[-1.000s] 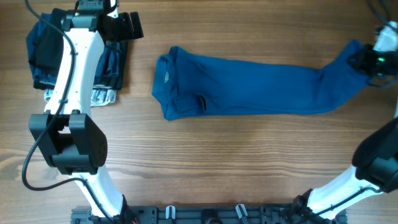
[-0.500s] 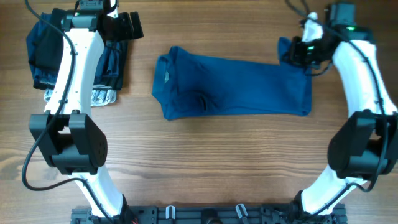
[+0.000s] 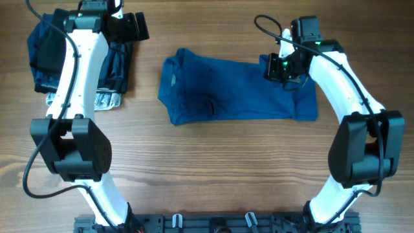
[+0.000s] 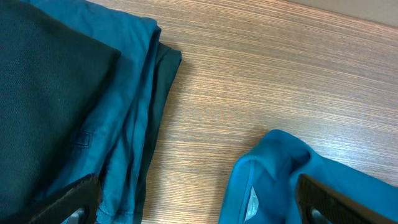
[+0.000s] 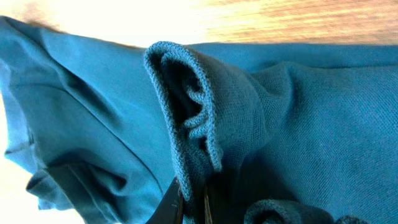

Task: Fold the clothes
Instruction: 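Lift the right end and fold it leftward over the strip, then press and smooth the folded polo's right half with the right gripper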

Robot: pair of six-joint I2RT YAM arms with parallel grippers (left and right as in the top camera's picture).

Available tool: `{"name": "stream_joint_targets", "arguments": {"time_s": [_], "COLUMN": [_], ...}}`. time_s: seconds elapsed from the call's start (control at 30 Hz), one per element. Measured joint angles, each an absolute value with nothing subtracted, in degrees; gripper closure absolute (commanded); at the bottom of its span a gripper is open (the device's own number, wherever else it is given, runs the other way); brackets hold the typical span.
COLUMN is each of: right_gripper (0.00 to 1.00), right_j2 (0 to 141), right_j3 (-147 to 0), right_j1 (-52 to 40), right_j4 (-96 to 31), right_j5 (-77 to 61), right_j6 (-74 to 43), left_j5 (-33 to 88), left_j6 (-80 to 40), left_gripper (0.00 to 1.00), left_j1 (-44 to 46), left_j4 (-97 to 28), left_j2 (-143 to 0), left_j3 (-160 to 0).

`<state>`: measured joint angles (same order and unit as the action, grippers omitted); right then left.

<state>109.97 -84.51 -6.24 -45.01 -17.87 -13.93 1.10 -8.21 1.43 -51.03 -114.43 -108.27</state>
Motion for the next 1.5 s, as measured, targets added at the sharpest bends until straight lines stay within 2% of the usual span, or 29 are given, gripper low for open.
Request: {"name": "stream_joint_targets", "arguments": {"time_s": [0.83,0.93,0.97,1.0,1.07,1.2,1.3,1.37,1.4,1.43,1.5], "right_gripper": [0.94,0.86,0.80,0.64,0.50,0.42,0.37,0.37,0.41,0.47,0.70], "right_j2": [110.0,110.0,110.0,110.0,110.0,110.0,110.0,110.0,110.0,110.0,109.9], "right_j3": [-84.5,-84.5,-84.5,-84.5,-84.5,-84.5,-84.5,-84.6,-84.6,-84.6,-84.6], "right_j1": [-7.8,-8.7,-9.0,-9.1,-9.3,-9.3,-8.9,-8.3,-7.5,-6.4,-3.0], "right_j4": [-43.0,-43.0,-43.0,-43.0,-43.0,-40.9,-39.6,-40.6,-41.2,-41.4,-42.3], "right_j5": [-17.7,-17.7,-17.7,-17.7,-17.7,-19.2,-27.0,-30.7,-32.3,-33.4,-34.0], "right_j6": [-18.9,-19.0,-19.1,-19.3,-19.4,-19.0,-14.1,-11.3,-10.3,-9.5,-8.0], "left_j5": [1.1,1.1,1.1,1.1,1.1,1.1,1.1,1.1,1.1,1.1,1.1], "left_j6": [-8.2,-8.2,-8.2,-8.2,-8.2,-8.2,-8.2,-8.2,-8.2,-8.2,-8.2], "left_gripper": [0.00,0.00,0.00,0.00,0.00,0.00,0.00,0.00,0.00,0.00,0.00], "left_j1": [1.4,1.4,1.4,1.4,1.4,1.4,1.4,1.4,1.4,1.4,1.4], "left_j4": [-51.0,-51.0,-51.0,-51.0,-51.0,-51.0,-51.0,-51.0,-51.0,-51.0,-51.0], "left_j2": [-114.4,-114.4,-114.4,-114.4,-114.4,-114.4,-114.4,-114.4,-114.4,-114.4,-114.4], "left_j3": [-108.3,-108.3,-108.3,-108.3,-108.3,-108.3,-108.3,-108.3,-108.3,-108.3,-108.3]}}
